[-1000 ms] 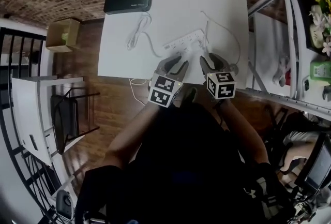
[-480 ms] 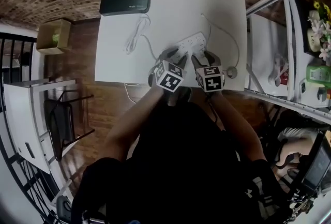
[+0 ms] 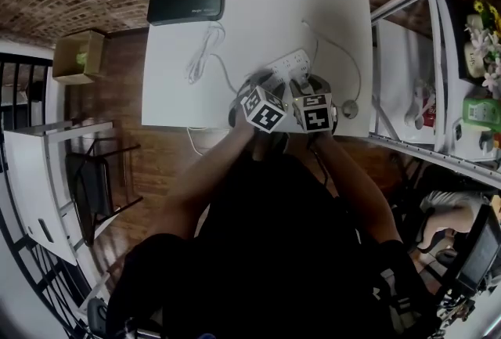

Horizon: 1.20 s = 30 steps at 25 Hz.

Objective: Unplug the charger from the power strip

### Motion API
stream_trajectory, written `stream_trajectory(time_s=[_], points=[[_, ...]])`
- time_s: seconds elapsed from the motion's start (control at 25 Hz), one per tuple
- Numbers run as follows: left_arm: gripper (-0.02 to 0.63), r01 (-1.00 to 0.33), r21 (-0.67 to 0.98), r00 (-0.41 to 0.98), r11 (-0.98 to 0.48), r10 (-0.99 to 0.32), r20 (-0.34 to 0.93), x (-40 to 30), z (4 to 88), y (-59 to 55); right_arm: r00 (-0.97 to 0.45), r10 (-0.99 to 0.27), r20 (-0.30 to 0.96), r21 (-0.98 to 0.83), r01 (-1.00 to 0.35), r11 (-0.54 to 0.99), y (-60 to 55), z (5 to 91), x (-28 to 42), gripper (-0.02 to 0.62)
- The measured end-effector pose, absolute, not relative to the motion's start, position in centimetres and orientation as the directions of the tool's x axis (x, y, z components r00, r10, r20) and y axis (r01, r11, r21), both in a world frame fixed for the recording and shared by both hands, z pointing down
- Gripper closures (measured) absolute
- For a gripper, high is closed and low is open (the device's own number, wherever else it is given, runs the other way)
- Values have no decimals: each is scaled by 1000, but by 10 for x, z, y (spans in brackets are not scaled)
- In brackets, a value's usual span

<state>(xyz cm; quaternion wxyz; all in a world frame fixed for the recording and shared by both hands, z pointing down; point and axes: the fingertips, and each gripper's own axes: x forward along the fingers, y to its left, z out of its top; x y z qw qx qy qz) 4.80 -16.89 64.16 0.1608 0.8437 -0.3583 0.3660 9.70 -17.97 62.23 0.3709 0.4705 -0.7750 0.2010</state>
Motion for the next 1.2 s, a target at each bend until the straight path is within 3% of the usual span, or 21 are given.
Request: stream_trajectory(time_s=[0.52, 1.2], points=[[437, -731, 27, 461, -682, -464, 757, 48, 650, -166, -279, -598, 751, 91, -854, 513, -184, 623, 92, 445], [437, -742, 66, 484, -667, -465, 741, 47, 648, -166, -308, -593, 744, 36, -868, 495, -179, 619, 89, 456]])
